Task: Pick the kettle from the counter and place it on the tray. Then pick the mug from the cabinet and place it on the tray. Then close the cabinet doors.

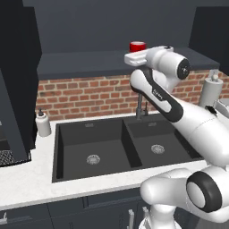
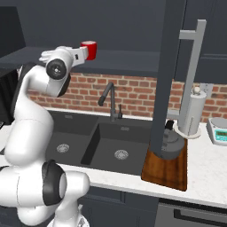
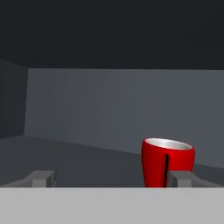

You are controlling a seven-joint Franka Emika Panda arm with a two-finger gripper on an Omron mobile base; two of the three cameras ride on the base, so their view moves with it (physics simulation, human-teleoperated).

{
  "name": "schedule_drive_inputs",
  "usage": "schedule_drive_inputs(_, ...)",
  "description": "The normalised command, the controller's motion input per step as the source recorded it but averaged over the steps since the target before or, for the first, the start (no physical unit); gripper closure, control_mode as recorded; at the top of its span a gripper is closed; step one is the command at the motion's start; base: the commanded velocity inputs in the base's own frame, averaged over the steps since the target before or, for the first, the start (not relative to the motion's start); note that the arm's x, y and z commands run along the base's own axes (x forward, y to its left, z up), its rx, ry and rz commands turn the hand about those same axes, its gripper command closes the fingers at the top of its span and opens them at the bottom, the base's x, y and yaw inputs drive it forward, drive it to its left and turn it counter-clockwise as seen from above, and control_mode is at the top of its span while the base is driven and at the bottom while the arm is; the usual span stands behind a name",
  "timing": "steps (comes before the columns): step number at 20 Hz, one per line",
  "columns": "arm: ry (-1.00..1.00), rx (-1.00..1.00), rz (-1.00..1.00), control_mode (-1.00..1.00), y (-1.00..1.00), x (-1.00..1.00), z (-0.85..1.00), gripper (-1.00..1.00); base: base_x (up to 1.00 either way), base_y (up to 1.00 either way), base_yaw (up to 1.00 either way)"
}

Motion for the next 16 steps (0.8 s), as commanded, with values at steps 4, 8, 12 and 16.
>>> schedule_drive_inputs(4, 0.00, 0.00, 0.00, -1.00, 0.00, 0.20, 0.00, -1.00, 0.00, 0.00, 0.00)
schedule_drive_inputs(8, 0.00, 0.00, 0.00, -1.00, -0.01, 0.13, 0.00, -1.00, 0.00, 0.00, 0.00)
schedule_drive_inputs(12, 0.00, 0.00, 0.00, -1.00, -0.04, 0.15, 0.00, -1.00, 0.00, 0.00, 0.00)
schedule_drive_inputs(16, 0.00, 0.00, 0.00, -1.00, -0.07, 0.14, 0.00, -1.00, 0.00, 0.00, 0.00)
